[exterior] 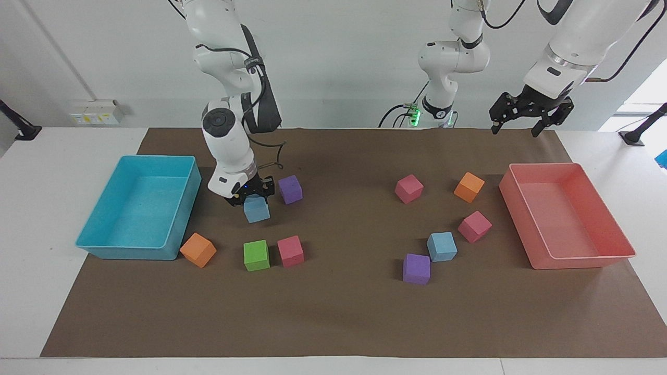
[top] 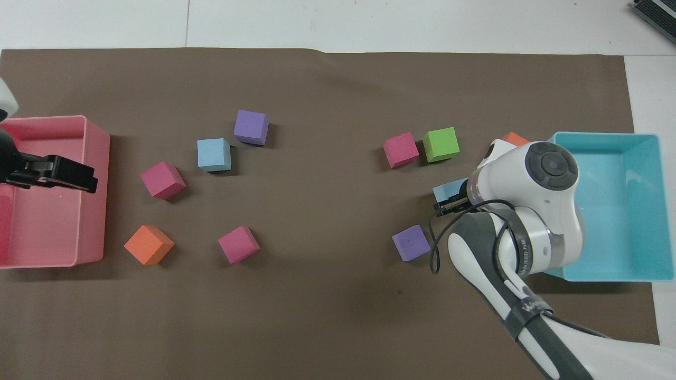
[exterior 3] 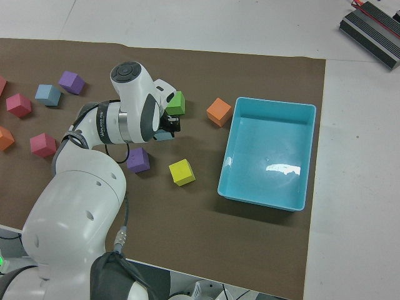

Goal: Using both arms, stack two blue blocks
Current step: 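Close the right gripper on the light blue cube and lift it, then carry the light blue cube to the table center and set it down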

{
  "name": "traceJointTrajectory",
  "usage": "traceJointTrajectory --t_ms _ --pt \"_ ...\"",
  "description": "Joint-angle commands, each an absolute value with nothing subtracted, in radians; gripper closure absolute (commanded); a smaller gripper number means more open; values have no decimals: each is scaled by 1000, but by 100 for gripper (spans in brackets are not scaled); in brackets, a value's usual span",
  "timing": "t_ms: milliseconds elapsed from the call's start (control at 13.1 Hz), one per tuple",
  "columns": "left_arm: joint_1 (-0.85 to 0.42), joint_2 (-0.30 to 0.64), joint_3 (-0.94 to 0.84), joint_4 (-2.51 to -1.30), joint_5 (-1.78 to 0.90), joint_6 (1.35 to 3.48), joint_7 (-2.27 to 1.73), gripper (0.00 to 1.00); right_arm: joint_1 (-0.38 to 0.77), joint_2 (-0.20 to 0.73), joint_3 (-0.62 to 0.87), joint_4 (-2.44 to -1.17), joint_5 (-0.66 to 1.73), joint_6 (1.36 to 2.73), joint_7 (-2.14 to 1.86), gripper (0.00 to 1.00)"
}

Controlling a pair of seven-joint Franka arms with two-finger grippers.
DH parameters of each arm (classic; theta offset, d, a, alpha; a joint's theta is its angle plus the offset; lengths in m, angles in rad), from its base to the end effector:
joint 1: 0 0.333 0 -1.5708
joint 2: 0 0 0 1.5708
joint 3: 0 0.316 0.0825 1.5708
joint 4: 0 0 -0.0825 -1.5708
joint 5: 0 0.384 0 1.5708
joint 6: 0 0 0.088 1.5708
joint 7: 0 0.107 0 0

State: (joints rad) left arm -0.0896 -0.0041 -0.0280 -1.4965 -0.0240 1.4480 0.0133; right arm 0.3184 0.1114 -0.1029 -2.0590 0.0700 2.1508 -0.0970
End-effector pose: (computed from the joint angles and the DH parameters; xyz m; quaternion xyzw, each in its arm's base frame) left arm 0.5367 -0.0663 0.6509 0.9975 -0.0666 -0.0228 0.0107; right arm 0.5527 0.1249 0.3810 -0.9903 -0.1366 0.0108 0.0228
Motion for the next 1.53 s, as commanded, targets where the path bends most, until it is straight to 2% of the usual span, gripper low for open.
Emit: traceJointTrajectory --t_ms 0,153,381,916,1297,1450 --pt "-75 -6 -38 -1483 -23 1419 12 0 311 80 -97 -1993 81 2039 -25 100" --pt "-74 -6 -38 -1483 -23 1419 12 0 321 90 -95 -1939 72 1987 50 100" --pt "-55 -6 -37 -1483 -21 1419 12 0 368 109 -92 -1907 74 1987 110 100" --pt "-54 -6 -37 -1483 -21 1427 12 0 547 270 -92 -1743 74 1990 371 100" --pt "-52 -6 -37 -1485 -21 1434 15 0 598 391 -92 -1622 83 2000 472 100" --pt "-52 -6 -38 -1488 -21 1436 17 0 598 405 -92 -1602 81 2008 474 100"
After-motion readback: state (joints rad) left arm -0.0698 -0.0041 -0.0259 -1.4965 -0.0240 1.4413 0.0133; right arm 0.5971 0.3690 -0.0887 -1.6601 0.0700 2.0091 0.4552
